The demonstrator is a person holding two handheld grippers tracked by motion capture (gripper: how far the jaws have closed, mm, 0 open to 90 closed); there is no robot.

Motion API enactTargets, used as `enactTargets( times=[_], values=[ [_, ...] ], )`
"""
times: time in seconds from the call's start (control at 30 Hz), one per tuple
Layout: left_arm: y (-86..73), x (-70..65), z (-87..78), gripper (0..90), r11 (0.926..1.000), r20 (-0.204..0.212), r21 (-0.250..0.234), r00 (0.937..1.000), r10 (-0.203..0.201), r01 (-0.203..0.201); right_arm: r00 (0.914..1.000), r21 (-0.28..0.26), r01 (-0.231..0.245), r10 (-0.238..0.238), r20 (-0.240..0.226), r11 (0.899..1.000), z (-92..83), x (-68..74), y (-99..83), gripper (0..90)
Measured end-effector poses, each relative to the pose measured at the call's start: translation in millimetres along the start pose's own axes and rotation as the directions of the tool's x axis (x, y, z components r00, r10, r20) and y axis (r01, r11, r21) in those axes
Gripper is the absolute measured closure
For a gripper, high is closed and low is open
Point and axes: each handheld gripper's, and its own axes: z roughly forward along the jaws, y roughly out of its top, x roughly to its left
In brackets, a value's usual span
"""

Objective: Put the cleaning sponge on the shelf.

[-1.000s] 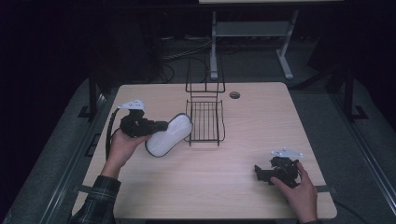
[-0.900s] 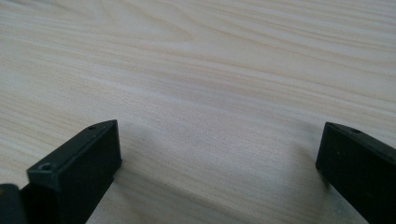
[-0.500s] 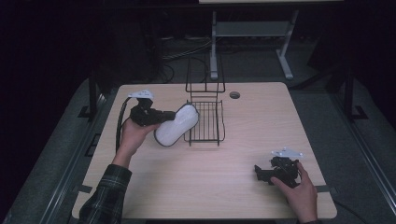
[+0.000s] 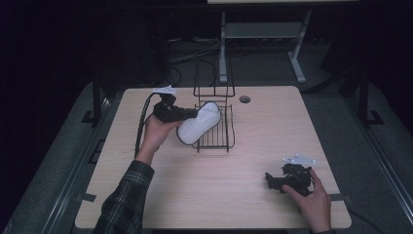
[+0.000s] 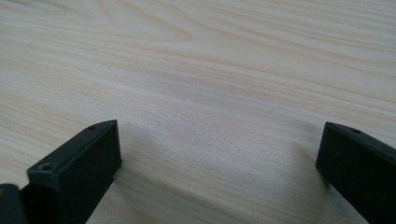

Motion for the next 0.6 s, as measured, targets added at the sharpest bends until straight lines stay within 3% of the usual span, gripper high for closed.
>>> enactTargets(
  times=[0.2,0.33,0.6],
  values=[
    [2.4,8.1,14.9,84.4,1.0000,-0.001,-0.005,1.0000,-0.006,0.006,1.0000,0.000,0.000,0.000,0.000,1.000,0.0,0.0,0.0,0.0],
    [-1.7,12.9,25.2,84.4,0.9990,0.004,-0.014,0.9991,-0.043,0.043,1.0000,0.000,0.001,-0.001,0.000,1.000,0.0,0.0,0.0,0.0],
    [-6.3,17.0,39.8,83.8,0.9991,0.003,-0.007,0.9991,-0.042,0.042,1.0000,-0.001,0.002,-0.002,0.000,1.000,0.1,-0.1,0.0,0.0]
  ],
)
